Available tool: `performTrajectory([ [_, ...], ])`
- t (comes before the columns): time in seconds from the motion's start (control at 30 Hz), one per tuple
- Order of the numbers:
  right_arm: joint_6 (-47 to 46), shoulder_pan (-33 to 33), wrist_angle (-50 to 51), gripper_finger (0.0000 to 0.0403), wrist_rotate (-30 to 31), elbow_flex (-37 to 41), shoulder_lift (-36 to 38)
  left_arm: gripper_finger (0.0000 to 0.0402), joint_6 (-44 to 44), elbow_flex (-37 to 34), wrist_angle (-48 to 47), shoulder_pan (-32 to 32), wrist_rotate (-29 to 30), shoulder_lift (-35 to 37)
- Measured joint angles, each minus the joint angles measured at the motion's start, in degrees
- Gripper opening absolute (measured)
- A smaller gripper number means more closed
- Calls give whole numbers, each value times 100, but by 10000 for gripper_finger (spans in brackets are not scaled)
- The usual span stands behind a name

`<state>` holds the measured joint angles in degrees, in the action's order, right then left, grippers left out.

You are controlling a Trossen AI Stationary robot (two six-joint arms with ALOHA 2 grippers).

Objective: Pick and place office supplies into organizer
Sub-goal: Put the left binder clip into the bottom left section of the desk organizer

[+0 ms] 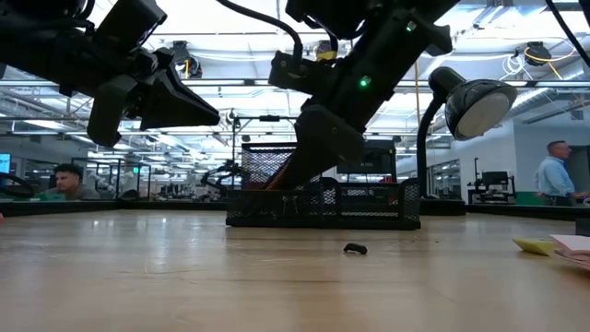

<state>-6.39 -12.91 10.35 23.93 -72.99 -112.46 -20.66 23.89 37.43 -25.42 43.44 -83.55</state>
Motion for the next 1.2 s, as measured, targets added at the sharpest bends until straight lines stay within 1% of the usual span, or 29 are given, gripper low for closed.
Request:
performTrajectory([
  [0.23,-42,16,-224,62,-84,154,17,47,-64,-1,-34,1,-29,0],
  [0.3,-67,16,-271,74,-97,192,20,47,-127,-1,-26,1,-308,1],
  [0.37,-178,14,-289,87,-113,232,22,47,-237,-1,3,-34,-852,0],
  [0.53,-292,14,-300,118,-117,289,26,47,-502,-1,412,-216,-2540,90],
  [0.63,-384,20,-369,129,-102,353,31,47,-491,-1,689,-293,-3635,357],
  [0.8,-385,20,-672,134,-85,478,32,47,-290,1,730,-355,-5799,962],
  [0.87,-385,22,-772,133,-84,518,31,47,-178,1,731,-378,-6420,1169],
  [0.9,-387,22,-810,131,-84,534,31,47,-146,1,742,-389,-6595,1251],
  [0.97,-383,22,-871,129,-86,551,28,47,-119,1,705,-440,-6706,1370],
  [1.13,-391,22,-897,127,-70,551,22,47,-130,1,638,-515,-6733,1427],
  [1.2,-407,20,-931,126,-3,553,13,47,-130,1,629,-513,-6648,1427],
])
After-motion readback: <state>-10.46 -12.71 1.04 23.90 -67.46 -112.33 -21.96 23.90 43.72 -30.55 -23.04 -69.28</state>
